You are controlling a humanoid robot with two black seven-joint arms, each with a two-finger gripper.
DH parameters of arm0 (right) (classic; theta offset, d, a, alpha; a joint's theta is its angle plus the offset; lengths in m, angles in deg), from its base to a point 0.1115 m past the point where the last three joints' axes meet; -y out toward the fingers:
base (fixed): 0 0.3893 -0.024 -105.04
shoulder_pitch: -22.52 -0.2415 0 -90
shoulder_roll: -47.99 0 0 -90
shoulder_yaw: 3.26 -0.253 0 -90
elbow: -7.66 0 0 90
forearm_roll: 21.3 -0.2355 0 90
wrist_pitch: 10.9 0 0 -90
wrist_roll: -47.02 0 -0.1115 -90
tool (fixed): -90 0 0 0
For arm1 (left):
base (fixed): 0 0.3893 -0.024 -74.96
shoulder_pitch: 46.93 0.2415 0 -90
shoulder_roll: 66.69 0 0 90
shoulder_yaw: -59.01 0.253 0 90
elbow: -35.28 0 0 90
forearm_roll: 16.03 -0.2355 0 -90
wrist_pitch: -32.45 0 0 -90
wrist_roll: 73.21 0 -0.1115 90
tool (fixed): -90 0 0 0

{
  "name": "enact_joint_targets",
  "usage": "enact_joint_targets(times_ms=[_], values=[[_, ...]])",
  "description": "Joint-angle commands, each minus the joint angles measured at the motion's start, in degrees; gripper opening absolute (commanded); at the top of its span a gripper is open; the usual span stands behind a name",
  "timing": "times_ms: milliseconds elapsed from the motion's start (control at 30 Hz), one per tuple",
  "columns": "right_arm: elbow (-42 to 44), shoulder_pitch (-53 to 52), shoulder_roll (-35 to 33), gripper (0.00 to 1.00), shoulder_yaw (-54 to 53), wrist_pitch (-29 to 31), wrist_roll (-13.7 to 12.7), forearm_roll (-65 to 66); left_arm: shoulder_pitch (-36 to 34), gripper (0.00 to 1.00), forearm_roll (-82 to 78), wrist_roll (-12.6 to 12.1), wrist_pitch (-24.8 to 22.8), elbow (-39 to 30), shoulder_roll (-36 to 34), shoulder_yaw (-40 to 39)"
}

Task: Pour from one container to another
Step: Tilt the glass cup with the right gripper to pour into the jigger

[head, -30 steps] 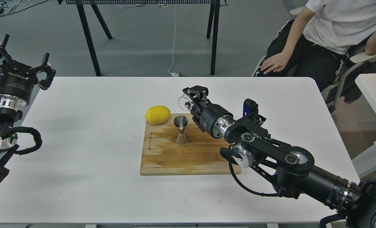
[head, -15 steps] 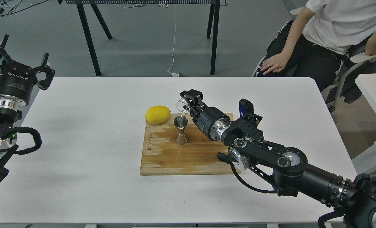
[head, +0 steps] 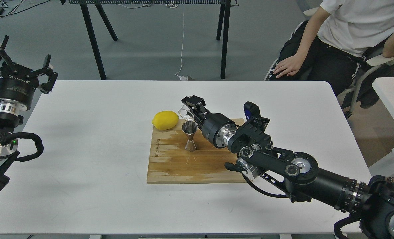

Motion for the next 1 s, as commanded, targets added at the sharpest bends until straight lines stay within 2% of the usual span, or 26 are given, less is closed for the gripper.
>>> enact_joint_targets(times_ms=[0,968], values=[[0.52,-0.92,0.30,0.37,0.48,-0.11,0.19,0.44,0.09,1.00,0.00,0.08,0.00,0.04,0.03,0.09],[2.54,-1.88,-0.48,0.37,4.09,-0.91,0.46,9.50,0.18,1.00,0.26,0.08,0.00,0.04,-0.06,0.00]])
